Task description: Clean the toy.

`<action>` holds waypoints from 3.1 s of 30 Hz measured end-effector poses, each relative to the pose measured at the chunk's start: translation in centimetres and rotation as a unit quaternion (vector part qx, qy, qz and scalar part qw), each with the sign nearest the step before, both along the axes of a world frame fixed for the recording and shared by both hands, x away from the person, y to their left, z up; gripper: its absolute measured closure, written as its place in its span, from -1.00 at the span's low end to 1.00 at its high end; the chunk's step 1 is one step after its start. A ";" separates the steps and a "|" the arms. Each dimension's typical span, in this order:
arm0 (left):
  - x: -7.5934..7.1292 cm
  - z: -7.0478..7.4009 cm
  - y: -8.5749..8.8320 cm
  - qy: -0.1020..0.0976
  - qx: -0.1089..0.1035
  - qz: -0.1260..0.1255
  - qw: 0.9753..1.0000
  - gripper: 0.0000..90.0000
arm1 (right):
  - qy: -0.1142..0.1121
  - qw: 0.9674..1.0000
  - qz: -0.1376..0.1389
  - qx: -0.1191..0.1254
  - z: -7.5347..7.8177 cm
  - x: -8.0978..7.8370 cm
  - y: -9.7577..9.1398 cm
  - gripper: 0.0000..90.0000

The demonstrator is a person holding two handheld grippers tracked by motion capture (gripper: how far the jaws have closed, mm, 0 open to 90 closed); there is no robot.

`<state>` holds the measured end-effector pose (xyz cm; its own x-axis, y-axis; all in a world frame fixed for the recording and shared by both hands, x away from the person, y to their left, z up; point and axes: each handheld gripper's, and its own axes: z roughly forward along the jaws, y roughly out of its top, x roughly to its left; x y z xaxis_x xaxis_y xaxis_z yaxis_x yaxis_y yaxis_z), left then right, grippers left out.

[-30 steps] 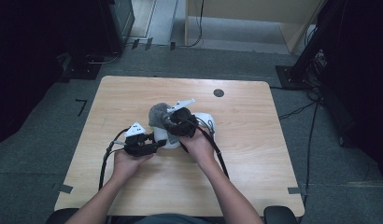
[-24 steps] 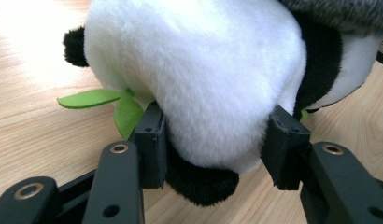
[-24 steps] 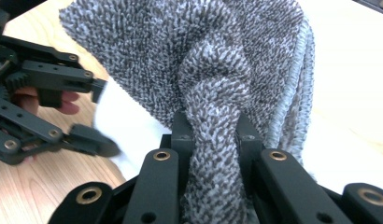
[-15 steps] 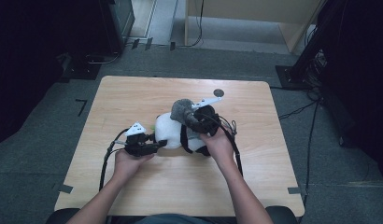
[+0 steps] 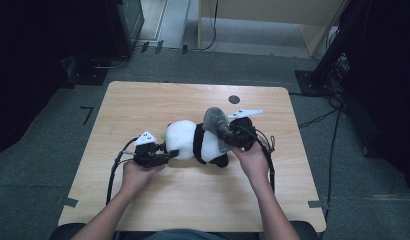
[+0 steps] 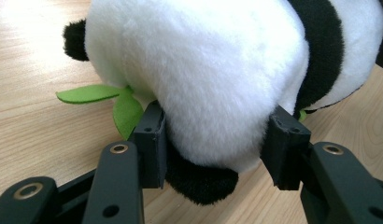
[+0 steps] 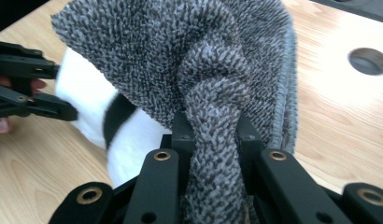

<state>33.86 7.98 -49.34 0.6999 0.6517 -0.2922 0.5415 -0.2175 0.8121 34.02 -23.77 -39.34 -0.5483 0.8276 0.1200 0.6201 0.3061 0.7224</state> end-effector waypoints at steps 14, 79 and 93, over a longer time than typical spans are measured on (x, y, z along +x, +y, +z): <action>-0.2 0.4 -0.1 -0.008 -0.001 0.003 1.000 0.10 | -0.004 0.997 0.073 0.016 1.1 -0.7 8.0 0.71; 0.0 0.5 -0.1 0.018 0.009 -0.012 1.000 0.17 | -0.044 0.995 0.017 0.086 1.7 -4.3 -1.6 0.74; 0.0 0.6 -0.1 0.021 0.008 -0.012 1.000 0.17 | 0.014 0.985 0.162 0.056 -3.6 -5.2 9.3 0.74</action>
